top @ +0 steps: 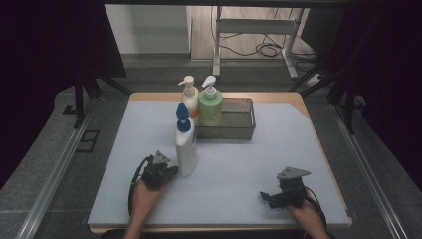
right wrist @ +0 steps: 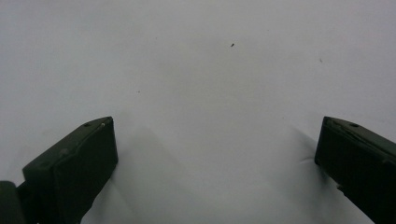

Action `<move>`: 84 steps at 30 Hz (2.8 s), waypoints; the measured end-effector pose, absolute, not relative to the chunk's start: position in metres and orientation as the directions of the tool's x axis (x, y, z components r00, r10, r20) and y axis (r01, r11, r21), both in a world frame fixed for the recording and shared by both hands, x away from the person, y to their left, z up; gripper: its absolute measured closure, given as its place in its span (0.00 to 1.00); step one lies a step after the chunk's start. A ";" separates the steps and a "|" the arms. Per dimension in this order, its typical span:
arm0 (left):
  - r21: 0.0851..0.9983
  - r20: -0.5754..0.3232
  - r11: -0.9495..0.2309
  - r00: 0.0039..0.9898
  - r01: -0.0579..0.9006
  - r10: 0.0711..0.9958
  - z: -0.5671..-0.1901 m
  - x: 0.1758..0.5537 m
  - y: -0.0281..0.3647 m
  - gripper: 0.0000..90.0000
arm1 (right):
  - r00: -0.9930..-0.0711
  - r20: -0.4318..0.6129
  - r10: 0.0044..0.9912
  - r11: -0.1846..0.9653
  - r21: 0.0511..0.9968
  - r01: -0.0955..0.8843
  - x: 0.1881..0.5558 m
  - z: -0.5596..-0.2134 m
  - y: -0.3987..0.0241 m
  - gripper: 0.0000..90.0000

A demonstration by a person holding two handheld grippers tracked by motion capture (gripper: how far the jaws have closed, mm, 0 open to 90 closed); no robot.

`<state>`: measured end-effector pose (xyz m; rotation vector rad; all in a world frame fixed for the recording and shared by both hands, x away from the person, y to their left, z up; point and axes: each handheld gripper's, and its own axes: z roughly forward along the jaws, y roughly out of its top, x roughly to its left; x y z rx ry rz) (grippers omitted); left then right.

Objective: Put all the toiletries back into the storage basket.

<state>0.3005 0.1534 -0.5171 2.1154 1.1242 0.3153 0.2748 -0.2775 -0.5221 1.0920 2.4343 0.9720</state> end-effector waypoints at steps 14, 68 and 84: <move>0.695 -0.077 -0.432 0.657 0.575 0.750 -0.516 0.290 0.122 0.99 | -0.665 0.002 0.747 0.481 0.689 0.542 0.275 -0.522 -0.277 0.00; 0.718 -0.027 -0.425 0.632 0.552 0.775 -0.515 0.273 0.127 0.53 | -0.705 0.011 0.709 0.485 0.718 0.499 0.272 -0.504 -0.267 0.00; 0.700 -0.001 -0.416 0.584 0.580 0.812 -0.521 0.257 0.138 0.22 | -0.757 0.005 0.653 0.460 0.792 0.402 0.279 -0.474 -0.242 0.00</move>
